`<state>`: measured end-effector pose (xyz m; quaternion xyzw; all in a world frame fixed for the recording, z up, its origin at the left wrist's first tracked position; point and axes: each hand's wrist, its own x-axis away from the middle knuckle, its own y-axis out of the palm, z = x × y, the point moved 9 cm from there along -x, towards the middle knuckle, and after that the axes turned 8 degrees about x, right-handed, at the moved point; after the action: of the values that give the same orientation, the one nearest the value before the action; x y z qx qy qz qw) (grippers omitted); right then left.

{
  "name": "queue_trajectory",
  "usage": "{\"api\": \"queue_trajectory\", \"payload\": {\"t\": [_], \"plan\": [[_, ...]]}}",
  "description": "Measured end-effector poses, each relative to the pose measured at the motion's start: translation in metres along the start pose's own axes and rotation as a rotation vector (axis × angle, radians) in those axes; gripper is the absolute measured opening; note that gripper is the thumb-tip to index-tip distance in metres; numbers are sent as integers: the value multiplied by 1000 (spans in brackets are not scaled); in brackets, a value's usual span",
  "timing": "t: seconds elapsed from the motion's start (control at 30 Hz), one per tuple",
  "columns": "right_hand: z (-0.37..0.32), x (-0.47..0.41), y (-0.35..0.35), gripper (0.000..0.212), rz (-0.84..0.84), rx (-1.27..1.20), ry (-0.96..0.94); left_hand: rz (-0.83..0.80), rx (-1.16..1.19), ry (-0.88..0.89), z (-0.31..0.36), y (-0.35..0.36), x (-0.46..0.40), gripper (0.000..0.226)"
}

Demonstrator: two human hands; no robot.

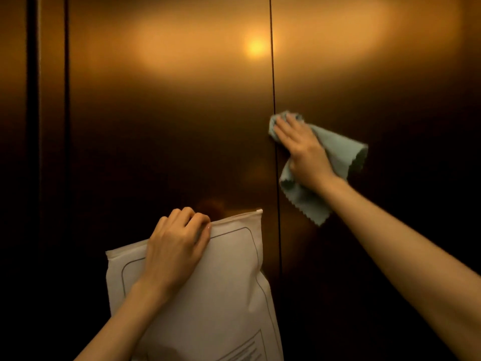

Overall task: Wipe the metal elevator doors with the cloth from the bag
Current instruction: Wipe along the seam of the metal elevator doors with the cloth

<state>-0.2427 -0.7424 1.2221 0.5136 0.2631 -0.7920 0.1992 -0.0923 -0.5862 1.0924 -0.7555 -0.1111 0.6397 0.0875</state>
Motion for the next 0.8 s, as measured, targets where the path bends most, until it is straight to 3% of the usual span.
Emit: {"api": "queue_trajectory", "payload": {"t": [0.17, 0.37, 0.8], "plan": [[-6, 31, 12, 59, 4, 34, -71, 32, -3, 42, -3, -7, -10, 31], [13, -31, -10, 65, 35, 87, 39, 71, -27, 133, 13, -6, -24, 29], [50, -163, -28, 63, 82, 153, 76, 225, -163, 353, 11, 13, -113, 23]]}}
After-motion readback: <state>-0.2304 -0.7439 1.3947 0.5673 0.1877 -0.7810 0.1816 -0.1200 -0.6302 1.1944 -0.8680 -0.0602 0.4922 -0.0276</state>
